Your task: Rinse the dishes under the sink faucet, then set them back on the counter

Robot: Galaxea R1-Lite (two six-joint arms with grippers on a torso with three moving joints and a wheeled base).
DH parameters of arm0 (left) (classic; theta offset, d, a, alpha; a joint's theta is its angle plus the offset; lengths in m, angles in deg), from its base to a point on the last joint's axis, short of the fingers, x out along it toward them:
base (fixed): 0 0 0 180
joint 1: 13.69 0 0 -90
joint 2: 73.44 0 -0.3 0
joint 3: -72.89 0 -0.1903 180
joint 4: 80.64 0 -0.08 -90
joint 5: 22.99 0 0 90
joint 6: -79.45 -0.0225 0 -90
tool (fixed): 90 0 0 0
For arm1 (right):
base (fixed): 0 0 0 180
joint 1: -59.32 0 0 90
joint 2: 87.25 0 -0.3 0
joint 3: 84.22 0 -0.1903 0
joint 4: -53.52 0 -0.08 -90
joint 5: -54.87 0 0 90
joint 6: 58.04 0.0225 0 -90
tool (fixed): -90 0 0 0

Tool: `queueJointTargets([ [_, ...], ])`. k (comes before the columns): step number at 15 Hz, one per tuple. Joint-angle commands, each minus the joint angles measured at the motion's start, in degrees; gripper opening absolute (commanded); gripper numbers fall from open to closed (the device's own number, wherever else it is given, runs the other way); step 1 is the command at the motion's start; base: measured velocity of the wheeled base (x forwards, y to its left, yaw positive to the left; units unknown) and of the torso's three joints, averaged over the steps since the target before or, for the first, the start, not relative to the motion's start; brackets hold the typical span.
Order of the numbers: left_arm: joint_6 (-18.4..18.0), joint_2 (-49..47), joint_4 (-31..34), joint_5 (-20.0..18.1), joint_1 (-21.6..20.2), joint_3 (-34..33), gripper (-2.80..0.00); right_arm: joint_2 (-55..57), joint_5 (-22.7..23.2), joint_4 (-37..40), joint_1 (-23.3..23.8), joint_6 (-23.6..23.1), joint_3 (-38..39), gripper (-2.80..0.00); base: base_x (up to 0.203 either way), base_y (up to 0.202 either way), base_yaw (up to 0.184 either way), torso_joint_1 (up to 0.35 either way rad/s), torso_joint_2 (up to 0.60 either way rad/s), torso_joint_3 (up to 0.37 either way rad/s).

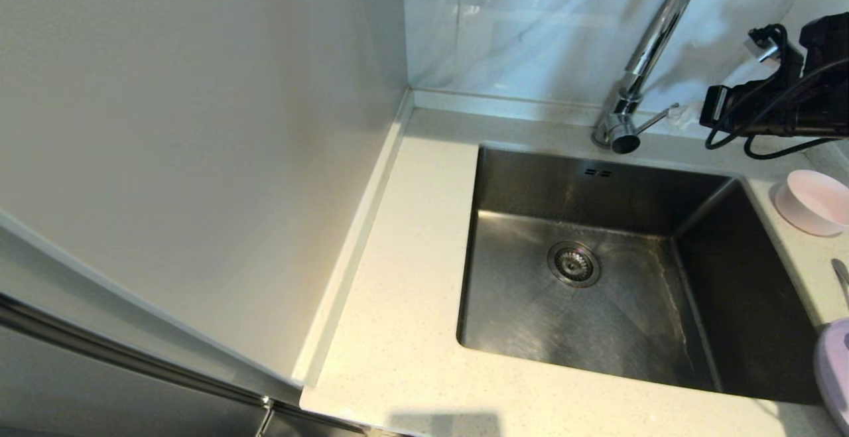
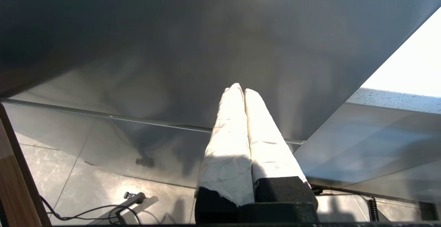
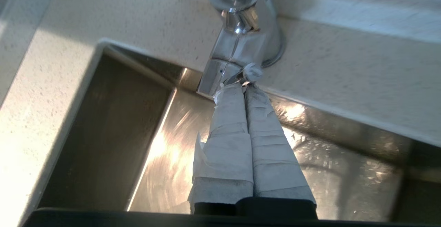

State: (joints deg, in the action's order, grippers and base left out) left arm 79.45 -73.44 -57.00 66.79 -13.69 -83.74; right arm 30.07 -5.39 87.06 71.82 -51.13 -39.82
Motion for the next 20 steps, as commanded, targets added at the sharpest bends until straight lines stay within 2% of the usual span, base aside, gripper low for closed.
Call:
queueJointTargets([
  [1,0.0,0.0,0.0,0.0,0.0,0.0,-2.80,-5.0,0.0,2.7,0.6,-1.3,2.3,-2.80,0.000,0.000,0.000,0.000,0.00,0.000],
  [4,0.0,0.0,0.0,0.0,0.0,0.0,-2.80,-13.3,-2.3,7.9,1.7,-8.3,11.1,-2.80,0.000,0.000,0.000,0.000,0.00,0.000],
  [6,0.0,0.0,0.0,0.0,0.0,0.0,-2.80,-19.5,-5.6,9.1,1.6,-10.3,16.9,-2.80,0.000,0.000,0.000,0.000,0.00,0.000],
  [10,0.0,0.0,0.0,0.0,0.0,0.0,-2.80,-32.3,-8.9,9.3,1.3,-11.2,28.5,-2.80,0.000,0.000,0.000,0.000,0.00,0.000],
  [15,0.0,0.0,0.0,0.0,0.0,0.0,-2.80,-53.0,-12.3,3.0,0.4,-12.5,52.6,-2.80,0.000,0.000,0.000,0.000,0.00,0.000],
  [18,0.0,0.0,0.0,0.0,0.0,0.0,-2.80,-65.5,-14.9,-0.8,-2.6,-12.6,64.2,-2.80,0.000,0.000,0.000,0.000,0.00,0.000],
  [20,0.0,0.0,0.0,0.0,0.0,0.0,-2.80,-73.0,-17.3,1.1,-5.7,-12.5,69.5,-2.80,0.000,0.000,0.000,0.000,0.00,0.000],
])
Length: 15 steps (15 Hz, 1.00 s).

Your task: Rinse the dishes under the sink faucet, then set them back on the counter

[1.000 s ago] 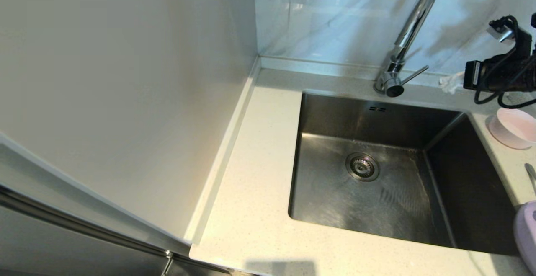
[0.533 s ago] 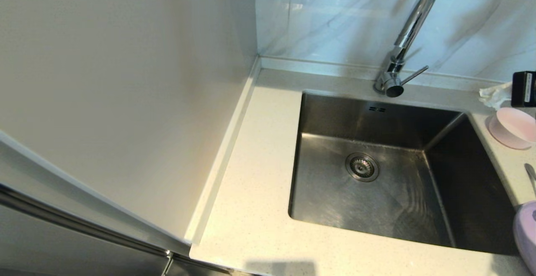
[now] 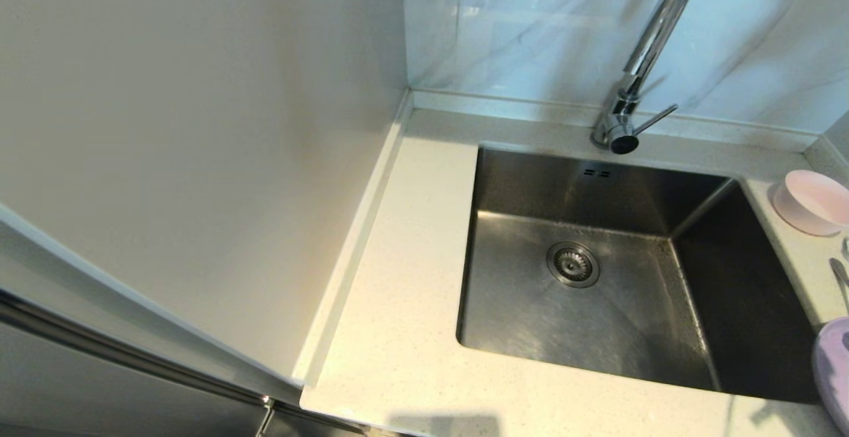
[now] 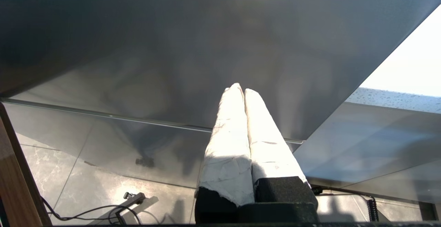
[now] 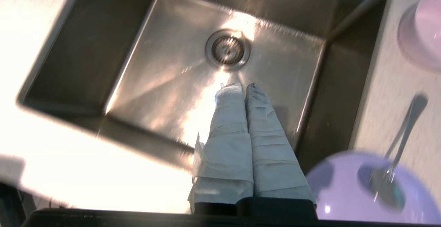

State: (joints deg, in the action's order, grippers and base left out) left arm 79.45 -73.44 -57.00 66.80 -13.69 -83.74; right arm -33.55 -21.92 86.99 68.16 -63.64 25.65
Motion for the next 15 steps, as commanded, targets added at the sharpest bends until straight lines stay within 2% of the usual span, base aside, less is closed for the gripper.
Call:
queueJointTargets([
  [1,0.0,0.0,0.0,0.0,0.0,0.0,-2.80,-12.9,-1.9,3.5,-3.6,0.2,6.1,-2.80,0.000,0.000,0.000,0.000,0.00,0.000],
  [6,0.0,0.0,0.0,0.0,0.0,0.0,-2.80,-28.0,-6.3,7.5,-9.3,0.4,16.8,-2.80,0.000,0.000,0.000,0.000,0.00,0.000],
  [11,0.0,0.0,0.0,0.0,0.0,0.0,-2.80,-40.1,-7.5,7.4,-10.0,0.5,30.0,-2.80,0.000,0.000,0.000,0.000,0.00,0.000],
  [15,0.0,0.0,0.0,0.0,0.0,0.0,-2.80,-46.8,-7.7,7.2,-9.5,0.3,36.0,-2.80,0.000,0.000,0.000,0.000,0.00,0.000],
])
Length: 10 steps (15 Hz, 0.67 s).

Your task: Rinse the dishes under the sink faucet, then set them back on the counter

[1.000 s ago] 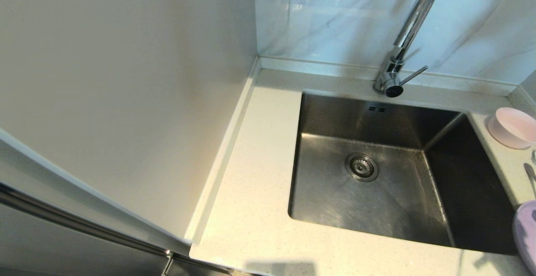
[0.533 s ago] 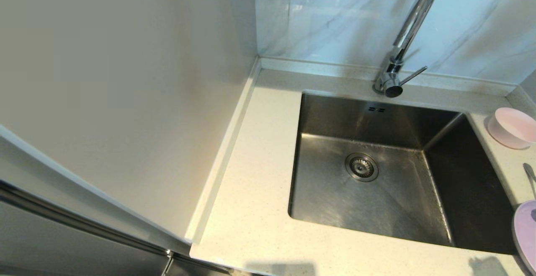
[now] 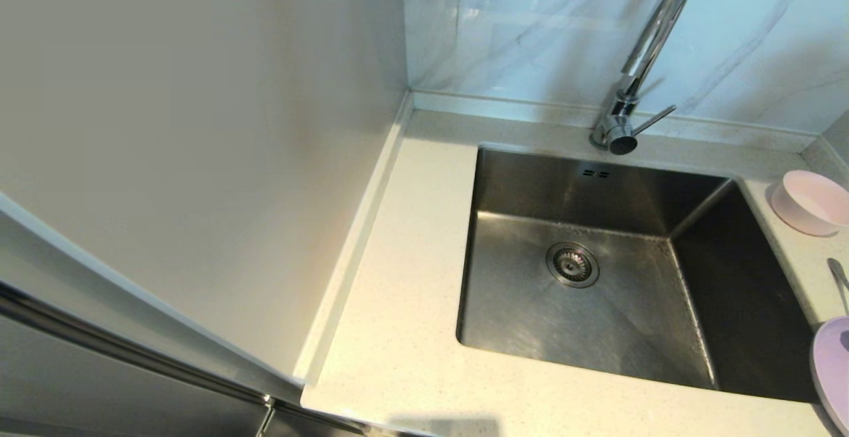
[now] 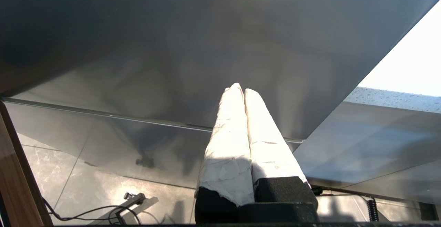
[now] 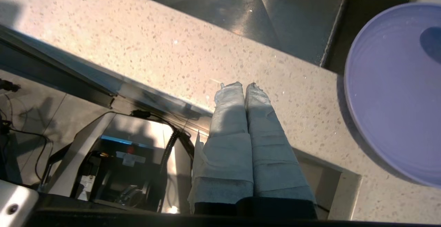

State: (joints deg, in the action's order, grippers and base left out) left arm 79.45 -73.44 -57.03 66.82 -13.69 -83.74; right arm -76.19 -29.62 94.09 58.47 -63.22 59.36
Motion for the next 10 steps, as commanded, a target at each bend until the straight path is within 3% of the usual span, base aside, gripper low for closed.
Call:
queueJointTargets([
  [1,0.0,0.0,0.0,0.0,0.0,0.0,-2.80,-5.4,0.0,0.1,0.3,-0.2,3.8,-2.80,0.000,0.000,0.000,0.000,0.00,0.000],
  [10,0.0,0.0,0.0,0.0,0.0,0.0,-2.80,-10.9,-3.6,-0.8,0.3,0.2,7.7,-2.80,0.000,0.000,0.000,0.000,0.00,0.000],
])
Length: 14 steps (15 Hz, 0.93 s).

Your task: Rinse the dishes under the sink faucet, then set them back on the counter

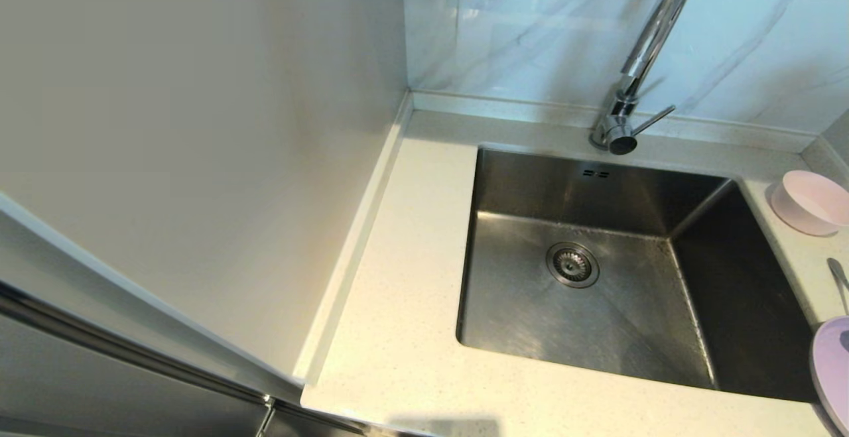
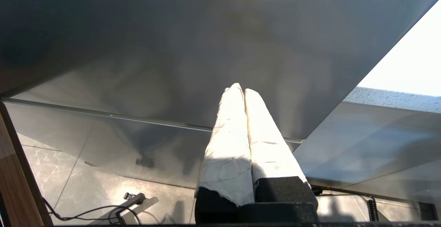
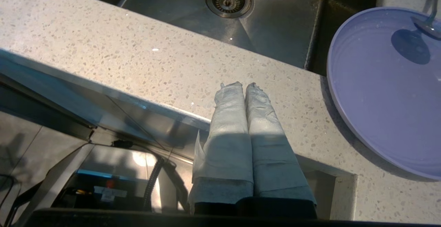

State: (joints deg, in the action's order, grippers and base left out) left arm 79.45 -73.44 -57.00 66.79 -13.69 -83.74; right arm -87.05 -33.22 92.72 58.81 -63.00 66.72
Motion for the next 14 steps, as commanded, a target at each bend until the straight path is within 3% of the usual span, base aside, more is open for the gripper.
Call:
queueJointTargets([
  [1,0.0,0.0,0.0,0.0,0.0,0.0,-2.80,0.0,0.1,-0.9,0.0,0.0,0.7,-2.80,0.000,0.000,0.000,0.000,0.00,0.000],
  [5,0.0,0.0,0.0,0.0,0.0,0.0,-2.80,0.0,0.1,-3.1,0.0,0.5,1.6,-2.80,0.000,0.000,0.000,0.000,0.00,0.000],
  [11,0.0,0.0,0.0,0.0,0.0,0.0,-2.80,0.0,-0.7,-15.6,0.0,-0.3,6.1,-2.80,0.000,0.000,0.000,0.000,0.00,0.000],
  [14,0.0,0.0,0.0,0.0,0.0,0.0,-2.80,0.0,-1.2,-14.3,0.0,3.4,6.2,-2.80,0.000,0.000,0.000,0.000,0.00,0.000],
])
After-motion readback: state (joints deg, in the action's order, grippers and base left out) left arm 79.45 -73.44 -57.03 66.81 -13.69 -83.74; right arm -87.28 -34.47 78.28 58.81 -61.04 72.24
